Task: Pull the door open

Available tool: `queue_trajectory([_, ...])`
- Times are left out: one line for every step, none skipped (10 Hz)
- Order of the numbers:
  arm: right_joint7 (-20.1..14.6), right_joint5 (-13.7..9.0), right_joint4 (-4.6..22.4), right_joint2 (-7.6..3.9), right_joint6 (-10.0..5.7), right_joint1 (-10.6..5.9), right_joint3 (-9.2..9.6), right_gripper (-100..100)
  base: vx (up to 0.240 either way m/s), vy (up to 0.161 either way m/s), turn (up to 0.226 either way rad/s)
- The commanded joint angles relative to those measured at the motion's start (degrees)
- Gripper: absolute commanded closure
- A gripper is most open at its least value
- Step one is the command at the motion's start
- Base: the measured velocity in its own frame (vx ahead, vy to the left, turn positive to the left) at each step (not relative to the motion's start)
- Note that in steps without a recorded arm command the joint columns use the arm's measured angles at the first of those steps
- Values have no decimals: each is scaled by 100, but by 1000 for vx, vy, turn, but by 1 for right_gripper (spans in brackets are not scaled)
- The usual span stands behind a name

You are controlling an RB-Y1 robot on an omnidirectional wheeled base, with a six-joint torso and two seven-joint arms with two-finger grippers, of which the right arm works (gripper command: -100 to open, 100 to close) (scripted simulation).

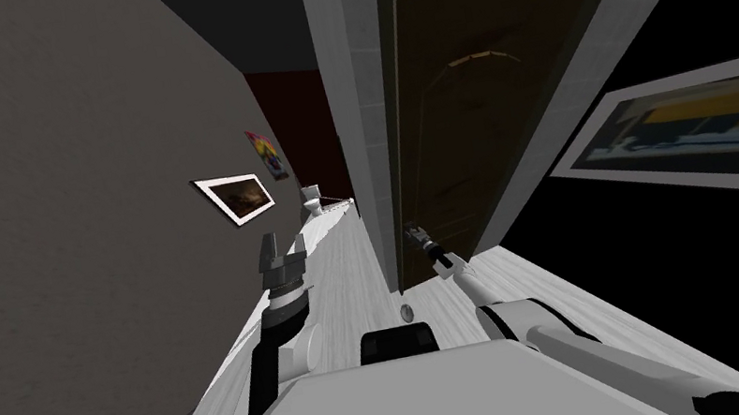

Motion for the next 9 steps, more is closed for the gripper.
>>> queue_trajectory([-2, -1, -2, -4, -2, 7, -1, 100, -10, 1, -7])
queue_trajectory([-2, -1, -2, -4, -2, 7, -1, 100, -28, 6, 15])
queue_trajectory([-2, -1, -2, -4, -2, 7, -1, 100, -17, -1, -4])
queue_trajectory([-2, -1, -2, -4, -2, 7, -1, 100, -6, -3, 2])
queue_trajectory([-2, -1, -2, -4, -2, 7, -1, 100, 0, 0, 0])
queue_trajectory([-2, -1, -2, -4, -2, 7, -1, 100, 0, 0, 0])
queue_trajectory([-202, -84, 5, -7, 6, 20, 13, 100, -40, -26, 55])
queue_trajectory([-270, -114, 5, -14, 9, 24, 13, 100, -66, -35, 55])
queue_trajectory([-396, -171, 5, -21, 13, 28, 15, 100, -67, -35, 46])
